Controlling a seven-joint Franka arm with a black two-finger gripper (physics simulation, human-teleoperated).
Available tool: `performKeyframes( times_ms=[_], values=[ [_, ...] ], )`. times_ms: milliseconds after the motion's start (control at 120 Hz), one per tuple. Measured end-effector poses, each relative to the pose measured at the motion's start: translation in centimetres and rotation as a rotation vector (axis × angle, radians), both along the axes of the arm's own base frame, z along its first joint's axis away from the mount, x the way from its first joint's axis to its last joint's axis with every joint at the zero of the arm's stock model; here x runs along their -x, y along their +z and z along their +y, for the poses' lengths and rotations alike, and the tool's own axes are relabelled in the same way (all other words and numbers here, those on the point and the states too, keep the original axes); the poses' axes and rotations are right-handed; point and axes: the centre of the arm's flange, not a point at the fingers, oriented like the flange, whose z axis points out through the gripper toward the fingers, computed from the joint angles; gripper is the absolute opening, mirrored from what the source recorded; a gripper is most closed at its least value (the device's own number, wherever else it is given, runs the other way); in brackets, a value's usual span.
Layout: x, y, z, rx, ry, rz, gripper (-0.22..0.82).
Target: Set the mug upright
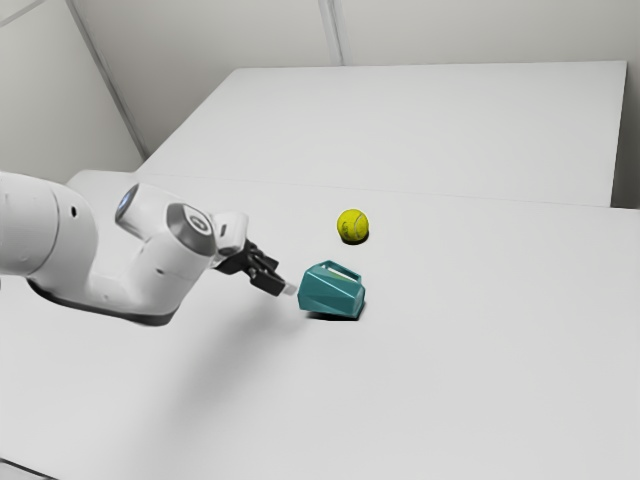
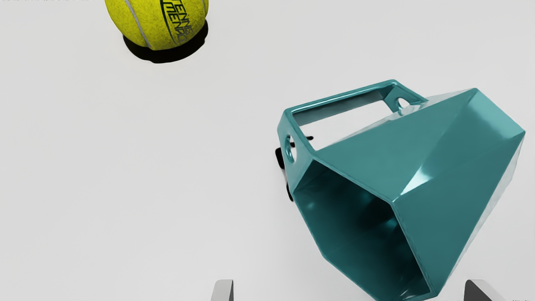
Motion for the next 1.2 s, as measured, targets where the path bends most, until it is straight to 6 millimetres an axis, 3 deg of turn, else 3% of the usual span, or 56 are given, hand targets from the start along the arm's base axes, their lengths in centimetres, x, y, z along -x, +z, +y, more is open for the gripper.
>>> performKeyframes(
  times_ms=[500,800,942,1092,1200],
  values=[
    [-0.4,-2.6,-4.8,-0.065,-0.169,-0.027,0.59],
    [-0.7,-3.1,-6.1,-0.117,-0.256,-0.046,0.50],
    [-1.0,-2.7,-6.5,-0.133,-0.269,-0.067,0.35],
    [-1.1,-2.2,-6.5,-0.143,-0.275,-0.087,0.05],
    [-1.4,-1.6,-6.8,-0.147,-0.281,-0.104,-0.05]
  ],
)
